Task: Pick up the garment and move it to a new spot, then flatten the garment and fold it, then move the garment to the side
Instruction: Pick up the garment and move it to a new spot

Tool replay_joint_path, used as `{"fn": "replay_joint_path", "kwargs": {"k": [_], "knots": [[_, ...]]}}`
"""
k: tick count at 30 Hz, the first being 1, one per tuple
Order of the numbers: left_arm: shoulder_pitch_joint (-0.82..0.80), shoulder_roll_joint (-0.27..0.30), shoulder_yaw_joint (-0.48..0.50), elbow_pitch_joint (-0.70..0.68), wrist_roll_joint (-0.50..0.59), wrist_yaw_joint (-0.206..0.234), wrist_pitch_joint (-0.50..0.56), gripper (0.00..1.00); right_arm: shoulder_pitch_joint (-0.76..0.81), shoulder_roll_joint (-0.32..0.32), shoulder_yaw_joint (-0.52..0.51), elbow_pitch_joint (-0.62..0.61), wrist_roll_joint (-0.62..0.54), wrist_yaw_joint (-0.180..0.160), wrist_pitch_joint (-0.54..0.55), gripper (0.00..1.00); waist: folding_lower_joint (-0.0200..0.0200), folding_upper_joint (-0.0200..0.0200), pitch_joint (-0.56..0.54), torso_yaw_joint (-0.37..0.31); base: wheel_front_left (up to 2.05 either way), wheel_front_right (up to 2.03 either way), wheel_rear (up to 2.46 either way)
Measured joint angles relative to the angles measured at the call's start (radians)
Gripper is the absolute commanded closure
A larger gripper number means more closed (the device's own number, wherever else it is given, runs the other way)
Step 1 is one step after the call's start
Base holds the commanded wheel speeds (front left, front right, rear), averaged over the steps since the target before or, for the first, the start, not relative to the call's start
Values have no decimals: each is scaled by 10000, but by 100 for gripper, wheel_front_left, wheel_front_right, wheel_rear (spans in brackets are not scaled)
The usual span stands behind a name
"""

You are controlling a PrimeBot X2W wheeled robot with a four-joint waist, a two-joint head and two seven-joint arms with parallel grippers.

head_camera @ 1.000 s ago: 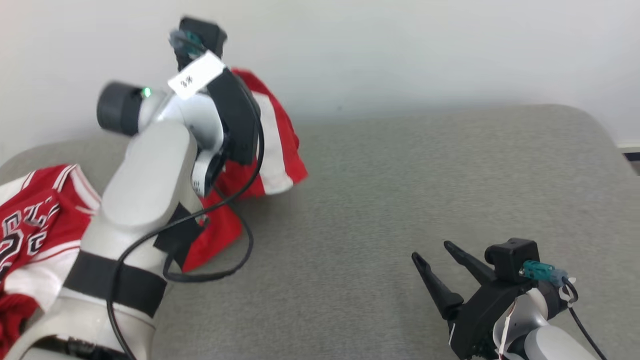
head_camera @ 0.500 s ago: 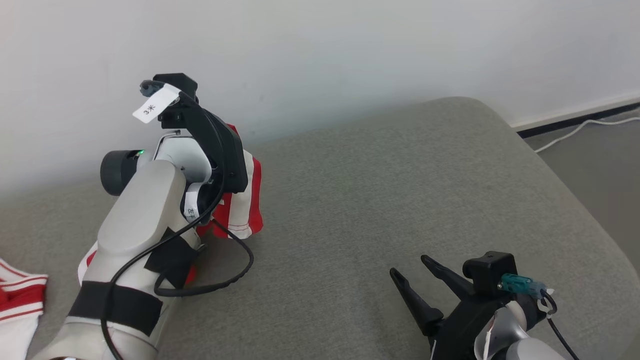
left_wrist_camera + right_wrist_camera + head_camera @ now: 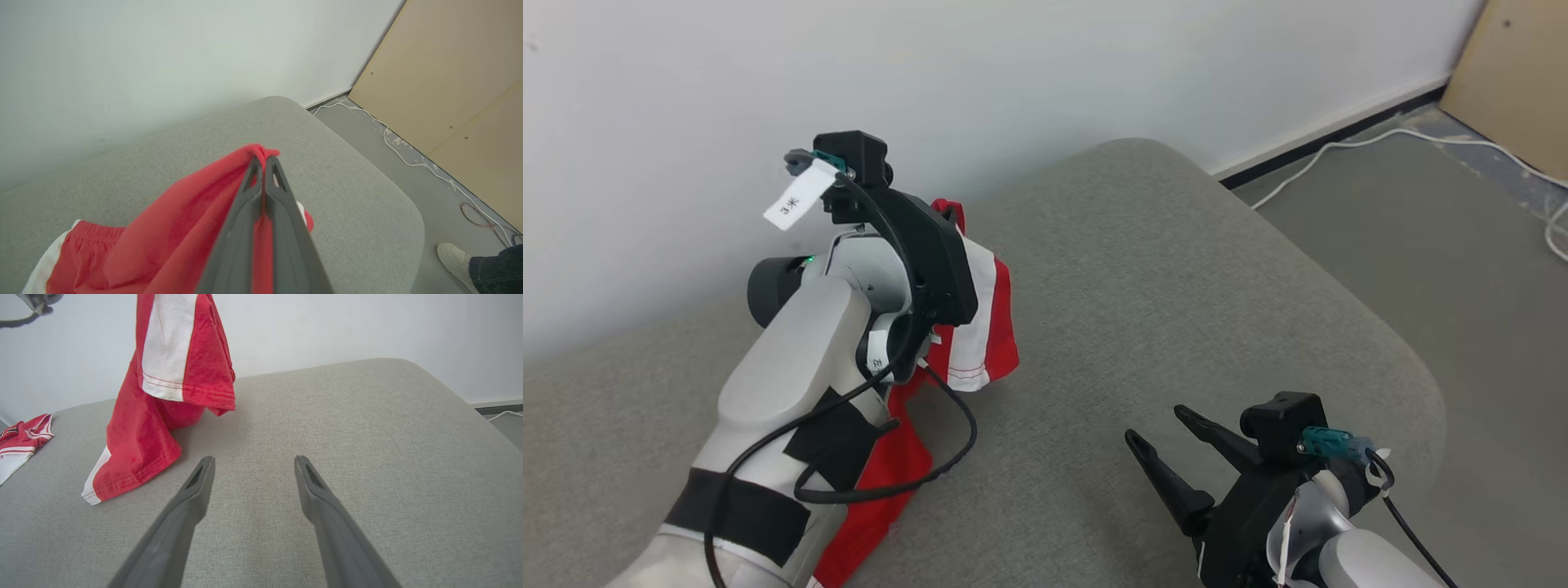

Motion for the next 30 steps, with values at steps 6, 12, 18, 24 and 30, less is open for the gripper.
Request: {"fn": "replay_joint_path", "kwargs": {"k": [6,12,18,24,30], "knots": [[78,19,-784,142,-362,8,-73,0,63,-100,-153,13,2,4,-15,0,0,-1,79,-433,0,0,0],[355,31,-1423,50,-943,10,79,0,256,-276,-412,21,159,-25,-128,0,1,1,172,-245,0,0,0],[247,31,-1661,-19,-1114,10,-353,0,281,-395,-709,-4,165,-111,-324,0,1,1,177,256,0,0,0],[-62,27,-1248,-334,-976,10,-1929,0,568,-583,-1195,-29,251,-376,-633,0,1,1,125,1076,0,0,0],[660,593,-1202,-1181,-305,10,-3208,0,946,-681,-1785,-2,249,-727,-1087,0,0,1,-4,1881,0,0,0]]}}
